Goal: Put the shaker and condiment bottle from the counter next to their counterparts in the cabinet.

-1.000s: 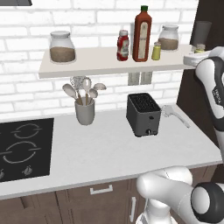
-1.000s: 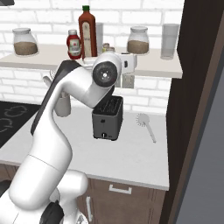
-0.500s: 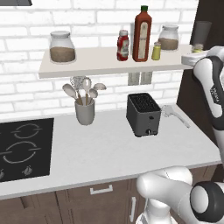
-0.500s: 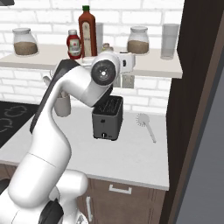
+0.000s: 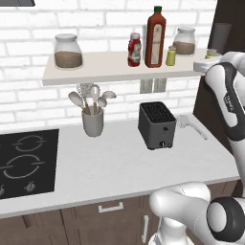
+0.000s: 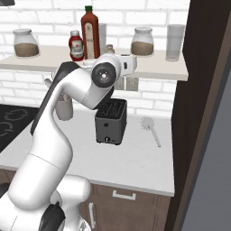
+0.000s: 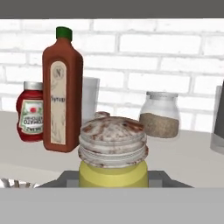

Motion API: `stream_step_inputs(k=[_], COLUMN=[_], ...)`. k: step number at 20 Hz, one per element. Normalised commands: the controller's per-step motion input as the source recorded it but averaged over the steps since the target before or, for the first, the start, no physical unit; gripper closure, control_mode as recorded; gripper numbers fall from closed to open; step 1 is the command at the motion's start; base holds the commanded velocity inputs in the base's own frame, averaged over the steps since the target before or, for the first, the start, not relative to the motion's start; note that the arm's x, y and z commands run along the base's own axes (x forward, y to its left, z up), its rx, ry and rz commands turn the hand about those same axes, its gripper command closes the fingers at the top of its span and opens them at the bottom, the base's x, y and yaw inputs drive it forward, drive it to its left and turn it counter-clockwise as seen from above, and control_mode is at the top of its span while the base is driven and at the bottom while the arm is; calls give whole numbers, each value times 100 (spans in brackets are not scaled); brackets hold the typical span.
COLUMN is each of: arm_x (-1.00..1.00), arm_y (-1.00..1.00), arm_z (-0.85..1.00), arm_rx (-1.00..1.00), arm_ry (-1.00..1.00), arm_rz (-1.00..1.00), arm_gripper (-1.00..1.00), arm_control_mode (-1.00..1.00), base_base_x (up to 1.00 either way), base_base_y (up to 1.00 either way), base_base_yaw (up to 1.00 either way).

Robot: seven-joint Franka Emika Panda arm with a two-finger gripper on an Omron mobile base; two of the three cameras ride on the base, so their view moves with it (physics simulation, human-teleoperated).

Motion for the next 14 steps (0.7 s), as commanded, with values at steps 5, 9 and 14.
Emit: stream_step_inputs(k=[5, 9, 14], arm_x=[20, 22, 23], arm_y=[0, 0, 0], arm_z=[0, 0, 0], arm_rx=[2, 3, 4], arm_ry=[2, 1, 0], arm_rz=[0, 0, 0], arm_gripper=[100, 100, 100], arm_control_mode=[-100, -100, -100], base_base_x=[0, 0, 0], base_base_y=[0, 0, 0], base_base_yaw=[0, 0, 0])
